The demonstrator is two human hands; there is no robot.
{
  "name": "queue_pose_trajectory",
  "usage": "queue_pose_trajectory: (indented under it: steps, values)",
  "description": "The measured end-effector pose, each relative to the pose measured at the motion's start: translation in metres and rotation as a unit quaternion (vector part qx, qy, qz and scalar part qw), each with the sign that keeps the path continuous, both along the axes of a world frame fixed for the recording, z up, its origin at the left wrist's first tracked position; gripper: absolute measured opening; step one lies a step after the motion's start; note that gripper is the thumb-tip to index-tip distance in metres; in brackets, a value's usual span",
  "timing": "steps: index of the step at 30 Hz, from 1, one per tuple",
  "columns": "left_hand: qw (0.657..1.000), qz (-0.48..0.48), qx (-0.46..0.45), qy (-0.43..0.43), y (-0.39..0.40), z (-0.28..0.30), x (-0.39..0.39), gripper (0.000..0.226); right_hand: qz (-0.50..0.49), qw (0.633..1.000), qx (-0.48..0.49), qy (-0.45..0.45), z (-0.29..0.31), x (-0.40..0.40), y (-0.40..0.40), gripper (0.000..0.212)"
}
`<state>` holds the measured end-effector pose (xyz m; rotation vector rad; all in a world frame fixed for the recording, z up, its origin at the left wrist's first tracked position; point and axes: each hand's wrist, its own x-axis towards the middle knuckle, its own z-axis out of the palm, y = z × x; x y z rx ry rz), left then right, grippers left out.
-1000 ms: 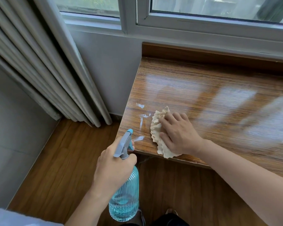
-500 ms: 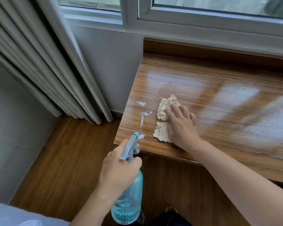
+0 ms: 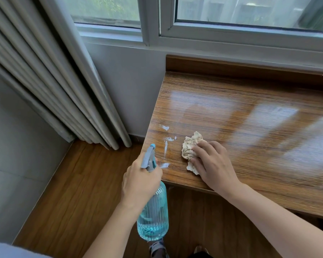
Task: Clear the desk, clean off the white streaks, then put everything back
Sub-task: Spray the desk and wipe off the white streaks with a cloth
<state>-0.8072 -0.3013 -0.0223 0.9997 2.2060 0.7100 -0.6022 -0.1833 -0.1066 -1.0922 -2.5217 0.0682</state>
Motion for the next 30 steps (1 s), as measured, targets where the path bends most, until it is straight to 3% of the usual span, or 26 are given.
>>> queue_pose_trajectory:
  steps: [4,7,10,13,15,20,24,26,30]
  values:
    - [1.000,-0.015,-0.023,-0.011,0.002,0.001,-0.005,0.016,-0.025,0.999,0.005,0.021,0.000,-0.002,0.000,0.025]
    - [0.999,-0.030,-0.029,-0.013,-0.002,0.001,-0.007,0.019,-0.048,0.998,-0.024,0.041,0.011,-0.006,0.008,0.022]
    - [0.998,-0.040,-0.033,-0.017,-0.008,0.002,-0.010,0.029,-0.104,0.979,-0.098,0.144,0.037,-0.020,0.035,0.024]
    - [0.998,-0.044,-0.029,-0.026,-0.014,0.002,-0.014,0.025,-0.145,0.967,-0.090,0.189,0.059,-0.048,0.076,0.026]
    - [0.998,-0.039,-0.030,-0.027,-0.017,0.002,-0.017,0.022,-0.117,0.974,-0.104,0.162,0.063,-0.070,0.100,0.029]
    - [0.998,-0.037,-0.026,-0.046,-0.023,0.002,-0.028,0.019,0.056,0.978,-0.199,-0.020,0.036,-0.095,0.125,0.040]
    - [0.998,-0.038,-0.032,-0.044,-0.026,-0.001,-0.034,0.022,0.029,0.981,-0.189,0.048,0.027,-0.096,0.135,0.041]
    - [0.997,-0.044,-0.034,-0.046,-0.025,-0.001,-0.035,0.021,0.006,0.983,-0.174,0.065,0.027,-0.105,0.139,0.030]
    - [0.997,-0.048,-0.023,-0.053,-0.021,0.003,-0.033,0.021,0.073,0.973,-0.201,0.082,0.029,-0.113,0.110,0.016]
